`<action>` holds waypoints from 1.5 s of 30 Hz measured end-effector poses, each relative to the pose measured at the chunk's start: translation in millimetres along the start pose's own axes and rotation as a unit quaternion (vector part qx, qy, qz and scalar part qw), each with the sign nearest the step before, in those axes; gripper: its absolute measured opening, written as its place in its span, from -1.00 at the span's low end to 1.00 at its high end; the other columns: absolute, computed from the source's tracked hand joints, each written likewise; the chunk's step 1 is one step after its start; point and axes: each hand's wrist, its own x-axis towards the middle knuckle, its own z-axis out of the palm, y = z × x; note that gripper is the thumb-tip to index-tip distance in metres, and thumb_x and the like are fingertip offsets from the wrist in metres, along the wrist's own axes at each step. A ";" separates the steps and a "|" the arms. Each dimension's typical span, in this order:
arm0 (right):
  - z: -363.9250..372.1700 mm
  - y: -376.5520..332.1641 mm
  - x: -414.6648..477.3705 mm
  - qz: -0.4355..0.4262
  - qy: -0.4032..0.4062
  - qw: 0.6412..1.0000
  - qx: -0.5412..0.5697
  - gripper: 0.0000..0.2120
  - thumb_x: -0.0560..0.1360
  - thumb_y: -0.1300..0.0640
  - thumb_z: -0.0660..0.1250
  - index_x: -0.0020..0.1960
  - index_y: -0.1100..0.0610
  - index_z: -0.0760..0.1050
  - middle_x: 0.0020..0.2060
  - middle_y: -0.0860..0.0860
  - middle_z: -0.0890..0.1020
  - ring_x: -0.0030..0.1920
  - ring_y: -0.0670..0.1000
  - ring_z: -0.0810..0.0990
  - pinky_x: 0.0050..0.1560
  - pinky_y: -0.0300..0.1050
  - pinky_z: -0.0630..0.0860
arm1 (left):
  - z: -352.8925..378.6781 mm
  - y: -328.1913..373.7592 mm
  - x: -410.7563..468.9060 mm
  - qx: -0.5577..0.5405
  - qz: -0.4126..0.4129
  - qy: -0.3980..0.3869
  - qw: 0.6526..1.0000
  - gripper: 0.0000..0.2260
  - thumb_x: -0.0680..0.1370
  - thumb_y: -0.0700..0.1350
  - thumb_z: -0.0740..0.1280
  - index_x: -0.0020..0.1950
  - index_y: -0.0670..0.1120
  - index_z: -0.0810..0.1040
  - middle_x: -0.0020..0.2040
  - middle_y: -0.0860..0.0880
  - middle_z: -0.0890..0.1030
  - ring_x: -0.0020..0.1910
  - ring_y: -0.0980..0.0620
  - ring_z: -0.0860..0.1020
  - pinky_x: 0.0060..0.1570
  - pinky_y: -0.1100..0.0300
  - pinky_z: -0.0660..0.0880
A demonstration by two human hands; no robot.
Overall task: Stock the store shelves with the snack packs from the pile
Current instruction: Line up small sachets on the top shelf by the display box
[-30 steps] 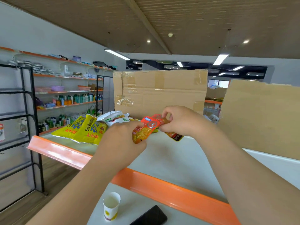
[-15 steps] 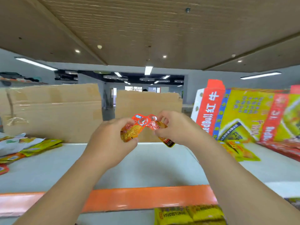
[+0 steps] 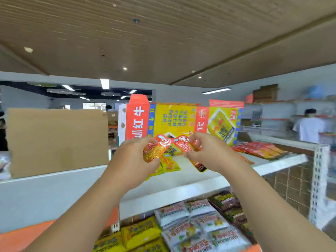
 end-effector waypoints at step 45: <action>-117.6 422.2 103.0 0.135 0.079 0.985 -0.065 -0.67 0.40 -0.11 0.50 0.09 -0.06 0.51 -0.02 -0.03 0.61 -0.05 0.02 0.58 -0.06 -0.07 0.50 | 348.4 218.6 242.8 -0.059 0.125 -0.178 0.974 -0.60 0.43 0.12 0.49 0.25 0.25 0.53 -0.03 0.14 0.58 -0.19 0.18 0.50 -0.20 0.20 0.42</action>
